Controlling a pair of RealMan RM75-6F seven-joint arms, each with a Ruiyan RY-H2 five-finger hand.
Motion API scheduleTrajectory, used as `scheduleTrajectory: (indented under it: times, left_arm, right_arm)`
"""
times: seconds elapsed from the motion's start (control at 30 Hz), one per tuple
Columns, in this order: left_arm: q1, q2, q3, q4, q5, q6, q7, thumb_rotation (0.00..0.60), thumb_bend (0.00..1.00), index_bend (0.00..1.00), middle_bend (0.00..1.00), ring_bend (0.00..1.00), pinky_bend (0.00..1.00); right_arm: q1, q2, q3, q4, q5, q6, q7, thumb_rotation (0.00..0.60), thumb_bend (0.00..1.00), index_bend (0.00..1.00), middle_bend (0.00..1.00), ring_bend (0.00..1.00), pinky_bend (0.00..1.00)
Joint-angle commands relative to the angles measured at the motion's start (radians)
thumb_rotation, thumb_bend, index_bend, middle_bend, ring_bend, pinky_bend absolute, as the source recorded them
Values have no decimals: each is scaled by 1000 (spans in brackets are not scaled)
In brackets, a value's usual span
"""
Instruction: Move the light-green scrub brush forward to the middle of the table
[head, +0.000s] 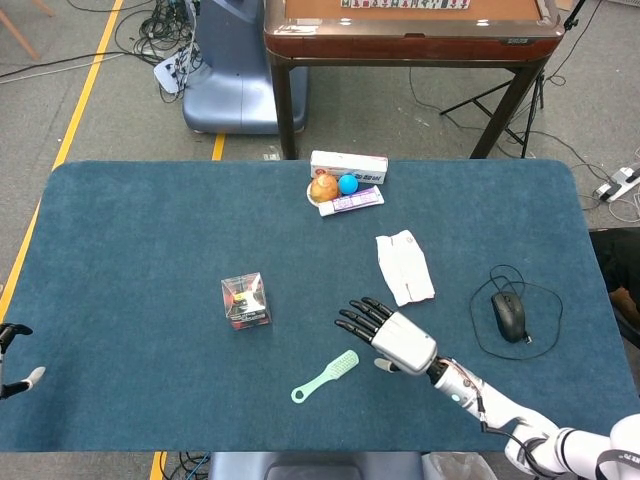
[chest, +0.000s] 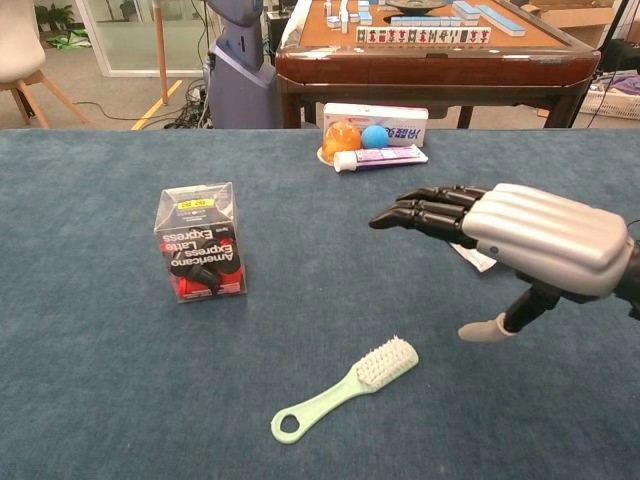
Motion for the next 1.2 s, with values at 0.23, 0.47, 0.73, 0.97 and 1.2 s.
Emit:
scheduleTrajectory:
  times: [0.23, 0.47, 0.73, 0.97, 1.2]
  left_arm:
    - [4, 13, -9, -14, -33, -15, 7, 600, 113, 453, 382, 275, 498]
    - [8, 25, -14, -24, -50, -19, 4, 600, 112, 497, 400, 278, 500]
    - [12, 31, -17, -29, -50, -10, 0, 600, 113, 500, 403, 279, 500]
    - [14, 31, -20, -26, -53, -8, 0, 600, 113, 514, 409, 280, 500]
    - [17, 34, -24, -24, -60, -7, -8, 600, 113, 543, 449, 295, 501]
  right_arm:
    - [22, -43, -9, 10, 18, -46, -68, 600, 0, 61, 55, 28, 108]
    - [37, -69, -11, 11, 34, -66, -81, 600, 0, 61, 55, 26, 105]
    - [46, -96, -21, 12, 42, -78, -100, 600, 0, 61, 54, 23, 105]
    - [52, -126, -23, 15, 42, -67, -108, 600, 0, 61, 54, 23, 105]
    - [60, -159, -22, 28, 50, -74, -118, 600, 0, 61, 54, 23, 105]
